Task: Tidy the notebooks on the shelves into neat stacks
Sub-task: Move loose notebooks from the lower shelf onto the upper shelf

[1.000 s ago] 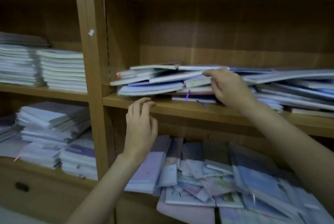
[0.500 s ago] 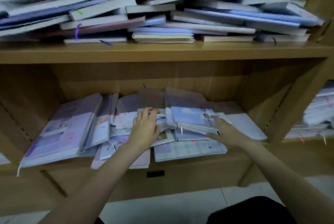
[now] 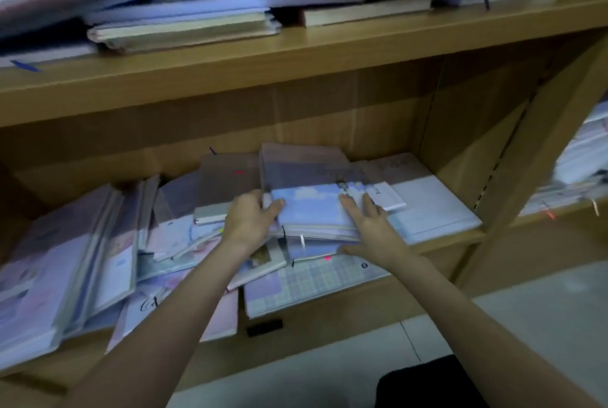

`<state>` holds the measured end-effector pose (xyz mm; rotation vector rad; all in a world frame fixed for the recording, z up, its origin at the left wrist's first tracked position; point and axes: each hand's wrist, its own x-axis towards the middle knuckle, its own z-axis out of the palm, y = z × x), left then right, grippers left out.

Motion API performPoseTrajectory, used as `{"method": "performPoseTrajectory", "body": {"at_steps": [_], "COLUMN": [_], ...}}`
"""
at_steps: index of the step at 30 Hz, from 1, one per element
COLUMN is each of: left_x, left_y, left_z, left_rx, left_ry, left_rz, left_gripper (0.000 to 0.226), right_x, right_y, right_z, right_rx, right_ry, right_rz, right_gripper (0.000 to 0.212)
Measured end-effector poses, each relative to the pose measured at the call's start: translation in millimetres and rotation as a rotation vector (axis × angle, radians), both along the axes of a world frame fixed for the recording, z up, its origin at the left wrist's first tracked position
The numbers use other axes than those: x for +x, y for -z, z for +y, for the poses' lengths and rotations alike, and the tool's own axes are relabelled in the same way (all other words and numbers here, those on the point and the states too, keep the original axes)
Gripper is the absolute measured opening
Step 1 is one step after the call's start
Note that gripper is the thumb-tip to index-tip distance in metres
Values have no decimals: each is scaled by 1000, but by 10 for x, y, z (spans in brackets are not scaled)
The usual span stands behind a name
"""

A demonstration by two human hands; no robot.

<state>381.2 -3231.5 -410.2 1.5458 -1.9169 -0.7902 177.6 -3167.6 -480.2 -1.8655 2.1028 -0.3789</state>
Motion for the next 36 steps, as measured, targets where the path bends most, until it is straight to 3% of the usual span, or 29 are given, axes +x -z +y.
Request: {"method": "performPoseTrajectory", "body": {"at_steps": [5,9,13,15,17,20,23,26,29,32,34,36], "left_x": [-242,-531,-1076,-1329,-1441,-1137,-705,-511,-636,-852,-1015,-1067], "left_y": [-158,-306,-365,-346,-246,-31,193,292,342,440,433,524], "left_z": [183,266,326,350,290,137,56,23,44,63,112,20], "left_rx": [393,340,336,424,286,-130,-244,-339,-499,-569,-579,-603], "left_ry": [14,51,183,305,390,449,507,519,548,586,582,617], "left_rz": [369,457,551,557,293,-408,-856,-1010,-1006,-1068,-1155,-1120], "left_gripper": [29,32,41,38,27,43,54,55,56,65,56,47], "right_x": [-148,-503,-971,-1199,-1332,-1183,-912,-828,-830,-743,-732,-791], "right_y": [-144,-386,-541,-514,-442,-273,-73,-7,-33,6,61,-24], "right_z": [116,302,525,580,574,507,433,396,412,423,432,405], "right_rx": [-179,-270,-339,-229,-31,151,159,80,84,38,-38,-98], "right_ry": [34,-3,179,292,332,135,-15,-57,-54,-25,18,30], "right_rz": [-75,62,363,444,498,429,297,250,79,105,130,54], "right_gripper": [72,66,60,60,63,71,68,65,65,64,60,56]}}
